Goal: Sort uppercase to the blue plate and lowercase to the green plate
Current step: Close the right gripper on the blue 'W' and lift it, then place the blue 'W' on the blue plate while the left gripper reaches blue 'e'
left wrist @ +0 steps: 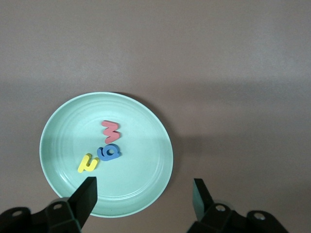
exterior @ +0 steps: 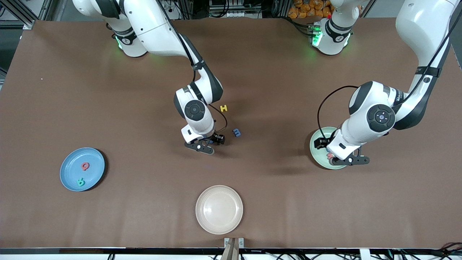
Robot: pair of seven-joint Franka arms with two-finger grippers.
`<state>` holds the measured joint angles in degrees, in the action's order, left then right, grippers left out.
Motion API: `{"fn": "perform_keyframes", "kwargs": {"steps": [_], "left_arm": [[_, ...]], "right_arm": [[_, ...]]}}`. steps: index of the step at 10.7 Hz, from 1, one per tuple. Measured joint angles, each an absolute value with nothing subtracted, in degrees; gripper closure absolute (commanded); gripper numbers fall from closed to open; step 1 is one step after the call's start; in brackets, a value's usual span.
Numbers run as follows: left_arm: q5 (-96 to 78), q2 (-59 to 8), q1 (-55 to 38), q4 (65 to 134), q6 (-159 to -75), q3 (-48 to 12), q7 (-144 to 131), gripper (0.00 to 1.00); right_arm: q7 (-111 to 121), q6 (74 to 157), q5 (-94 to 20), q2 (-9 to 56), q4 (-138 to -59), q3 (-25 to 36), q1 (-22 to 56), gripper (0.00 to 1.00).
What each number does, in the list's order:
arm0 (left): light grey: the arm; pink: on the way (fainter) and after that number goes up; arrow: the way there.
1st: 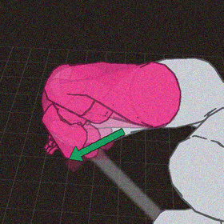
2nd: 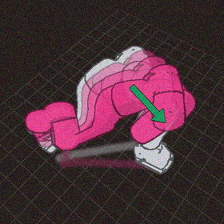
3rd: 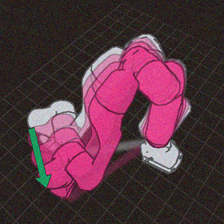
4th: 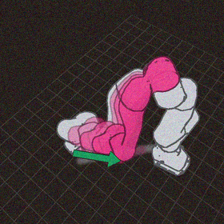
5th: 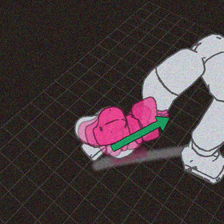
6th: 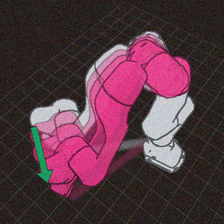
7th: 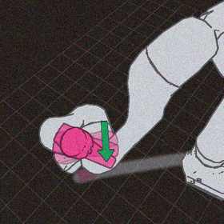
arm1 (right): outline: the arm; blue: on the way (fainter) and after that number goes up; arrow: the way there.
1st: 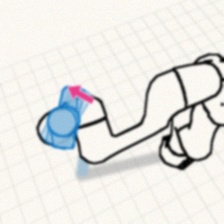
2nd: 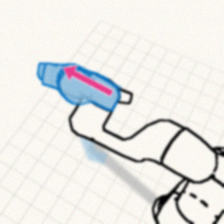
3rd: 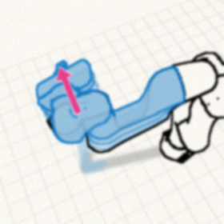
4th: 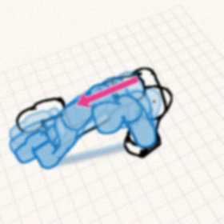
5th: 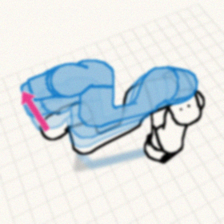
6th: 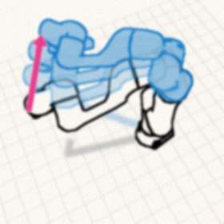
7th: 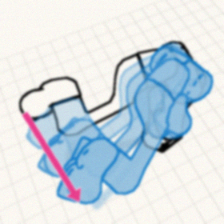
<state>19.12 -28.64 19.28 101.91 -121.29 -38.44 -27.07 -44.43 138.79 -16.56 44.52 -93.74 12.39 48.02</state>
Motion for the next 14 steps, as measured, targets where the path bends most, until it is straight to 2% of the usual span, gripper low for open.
{"fn": "perform_keyframes", "kwargs": {"steps": [4,6,10,14], "left_arm": [[19.12,-28.58,19.21,100.92,-120.49,-38.97,-27.14,0.05],[19.1,-28.52,18.6,99.26,-117.79,-39.6,-27.6,0.05],[19.08,-28.39,18.06,98.54,-115.66,-42.31,-32.36,0.05],[18.97,-28.42,17.34,98.69,-115.19,-46.85,-41.99,0.05]], "right_arm": [[-44.42,138.39,-16.56,43.73,-93.76,13.32,48.05,1.0],[-43.17,137.26,-16.53,43.49,-93.63,16.35,48.04,1.0],[-30.6,128.68,-16.51,40.36,-93.64,26.05,47.07,1.0],[-17.52,125.98,-16.51,40.36,-93.94,28.61,40.65,1.0]]}}
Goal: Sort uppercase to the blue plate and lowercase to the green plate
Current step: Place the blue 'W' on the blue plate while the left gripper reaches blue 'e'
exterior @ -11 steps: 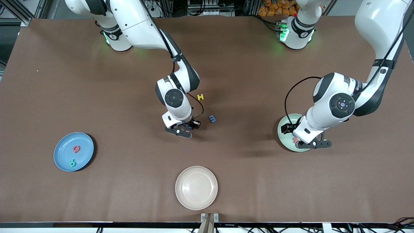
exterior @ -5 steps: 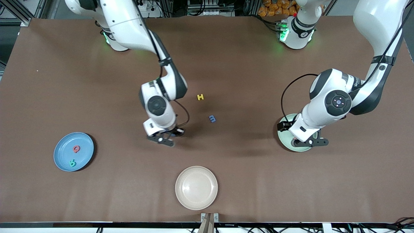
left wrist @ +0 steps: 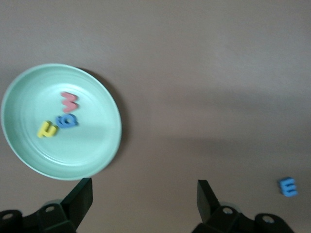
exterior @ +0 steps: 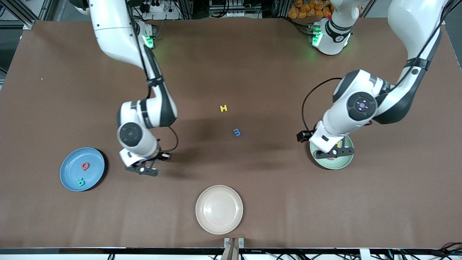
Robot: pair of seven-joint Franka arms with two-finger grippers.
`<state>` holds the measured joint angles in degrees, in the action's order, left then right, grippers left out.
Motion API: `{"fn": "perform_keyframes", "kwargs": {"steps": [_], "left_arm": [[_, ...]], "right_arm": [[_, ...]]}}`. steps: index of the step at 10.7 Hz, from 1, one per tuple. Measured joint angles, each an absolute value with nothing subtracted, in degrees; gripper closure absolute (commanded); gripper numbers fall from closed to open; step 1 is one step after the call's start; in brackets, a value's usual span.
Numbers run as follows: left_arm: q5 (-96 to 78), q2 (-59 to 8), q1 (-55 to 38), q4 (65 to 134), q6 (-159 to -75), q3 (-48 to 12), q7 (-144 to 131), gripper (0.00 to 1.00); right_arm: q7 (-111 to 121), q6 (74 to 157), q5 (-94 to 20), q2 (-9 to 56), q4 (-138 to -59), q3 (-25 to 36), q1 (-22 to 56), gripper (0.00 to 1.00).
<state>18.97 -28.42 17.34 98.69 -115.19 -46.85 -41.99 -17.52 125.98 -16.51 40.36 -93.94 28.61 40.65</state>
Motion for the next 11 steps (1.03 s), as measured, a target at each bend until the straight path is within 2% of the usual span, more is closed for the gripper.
{"fn": "perform_keyframes", "kwargs": {"steps": [5,8,9,10,11], "left_arm": [[18.91,-30.04,9.04,99.63,-115.92,-48.24,-61.45,0.07],[18.91,-32.59,6.84,101.54,-121.87,-48.2,-68.36,0.08],[18.91,-33.36,5.74,101.97,-123.92,-48.16,-69.74,0.08],[18.94,-34.04,4.44,102.18,-125.62,-48.04,-70.24,0.08],[19.63,-34.63,2.78,102.22,-126.96,-47.43,-70.59,0.08]], "right_arm": [[1.46,124.28,-16.51,40.42,-94.27,30.24,29.84,1.0],[13.44,124.22,-16.51,40.43,-94.33,30.27,22.48,1.0],[16.6,124.22,-16.51,40.43,-94.32,30.28,20.68,0.97],[19.06,124.23,-16.51,40.43,-94.31,30.29,19.14,0.51],[20.41,124.23,-16.51,40.43,-94.31,30.28,18.14,0.01]]}}
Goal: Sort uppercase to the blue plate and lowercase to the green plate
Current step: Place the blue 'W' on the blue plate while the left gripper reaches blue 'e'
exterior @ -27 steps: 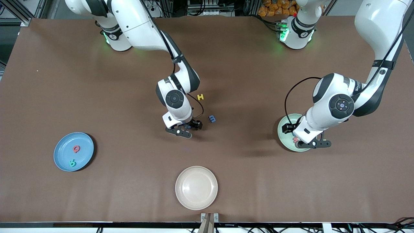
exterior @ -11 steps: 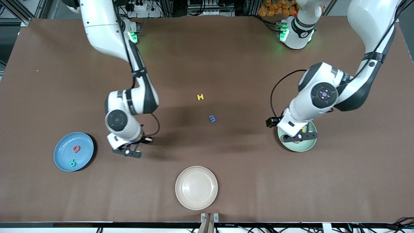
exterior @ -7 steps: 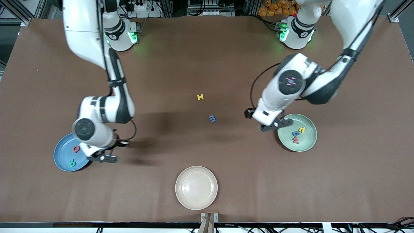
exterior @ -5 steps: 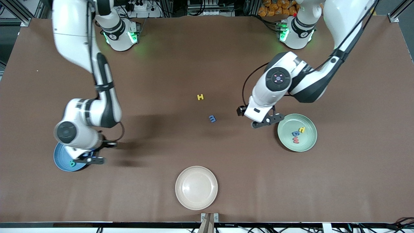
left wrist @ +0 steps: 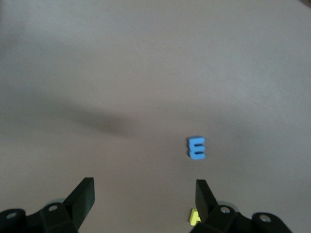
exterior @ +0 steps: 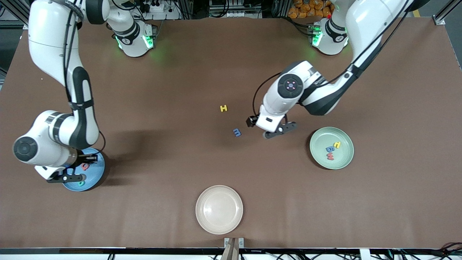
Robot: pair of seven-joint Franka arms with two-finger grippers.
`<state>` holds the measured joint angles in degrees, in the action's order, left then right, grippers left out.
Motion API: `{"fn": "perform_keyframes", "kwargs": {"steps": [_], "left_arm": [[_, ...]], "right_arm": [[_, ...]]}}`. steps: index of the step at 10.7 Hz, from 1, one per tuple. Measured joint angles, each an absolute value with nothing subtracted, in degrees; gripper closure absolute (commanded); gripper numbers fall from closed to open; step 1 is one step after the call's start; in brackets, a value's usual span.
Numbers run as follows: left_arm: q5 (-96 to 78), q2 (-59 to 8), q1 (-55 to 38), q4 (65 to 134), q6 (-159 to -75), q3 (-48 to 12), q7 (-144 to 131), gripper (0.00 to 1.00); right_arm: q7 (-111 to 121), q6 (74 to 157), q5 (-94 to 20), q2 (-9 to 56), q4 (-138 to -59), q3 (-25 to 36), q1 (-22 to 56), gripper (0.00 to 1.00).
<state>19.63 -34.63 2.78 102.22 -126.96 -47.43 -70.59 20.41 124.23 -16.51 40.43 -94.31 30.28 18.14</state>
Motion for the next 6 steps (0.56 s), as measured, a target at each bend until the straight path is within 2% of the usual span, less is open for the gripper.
{"fn": "perform_keyframes", "kwargs": {"steps": [4,6], "left_arm": [[27.67,-38.33,-8.2,101.74,-132.66,-39.73,-77.51,0.08],[27.78,-39.72,-10.73,100.66,-133.31,-37.58,-77.74,0.09]], "right_arm": [[20.92,124.27,-16.51,40.44,-94.29,30.17,17.76,0.0],[20.97,124.26,-16.51,40.46,-94.29,30.15,17.76,0.0]]}}
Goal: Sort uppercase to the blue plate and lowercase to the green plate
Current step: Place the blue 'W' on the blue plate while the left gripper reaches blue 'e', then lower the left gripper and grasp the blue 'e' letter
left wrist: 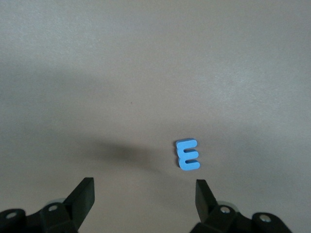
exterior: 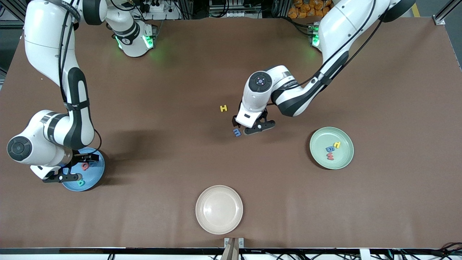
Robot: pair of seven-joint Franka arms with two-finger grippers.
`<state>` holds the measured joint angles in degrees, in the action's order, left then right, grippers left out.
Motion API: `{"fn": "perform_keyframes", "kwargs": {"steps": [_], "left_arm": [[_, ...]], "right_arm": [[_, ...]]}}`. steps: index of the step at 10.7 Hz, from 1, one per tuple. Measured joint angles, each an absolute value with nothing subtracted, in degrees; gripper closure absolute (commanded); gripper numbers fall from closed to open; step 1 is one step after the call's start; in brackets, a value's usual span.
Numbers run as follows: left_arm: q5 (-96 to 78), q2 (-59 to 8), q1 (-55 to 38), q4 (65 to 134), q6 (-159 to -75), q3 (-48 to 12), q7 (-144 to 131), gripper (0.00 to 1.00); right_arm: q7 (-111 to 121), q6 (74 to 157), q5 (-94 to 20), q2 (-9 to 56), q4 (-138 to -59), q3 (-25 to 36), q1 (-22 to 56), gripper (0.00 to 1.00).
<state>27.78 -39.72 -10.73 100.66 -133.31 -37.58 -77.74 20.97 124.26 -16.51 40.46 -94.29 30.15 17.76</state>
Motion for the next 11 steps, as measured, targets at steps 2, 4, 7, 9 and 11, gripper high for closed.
{"fn": "perform_keyframes", "kwargs": {"steps": [2,4,7,9,11], "left_arm": [[27.79,-40.27,-10.97,99.62,-133.33,-37.0,-77.74,0.09],[27.79,-40.95,-13.16,98.25,-133.33,-34.6,-77.8,0.09],[27.79,-42.35,-19.67,96.42,-133.4,-28.56,-79.47,0.1],[27.79,-43.68,-21.25,94.5,-133.53,-27.89,-80.55,0.12],[27.79,-44.57,-21.58,92.4,-133.55,-27.85,-80.74,0.14]], "right_arm": [[21.06,124.26,-16.51,40.47,-94.29,30.11,17.76,0.0],[21.09,124.26,-16.51,40.48,-94.29,30.08,17.76,0.0],[21.12,124.24,-16.51,40.51,-94.29,30.06,17.76,0.0],[21.14,124.24,-16.51,40.51,-94.29,30.04,17.77,0.0],[21.15,124.22,-16.51,40.51,-94.29,30.01,17.77,0.0]]}}
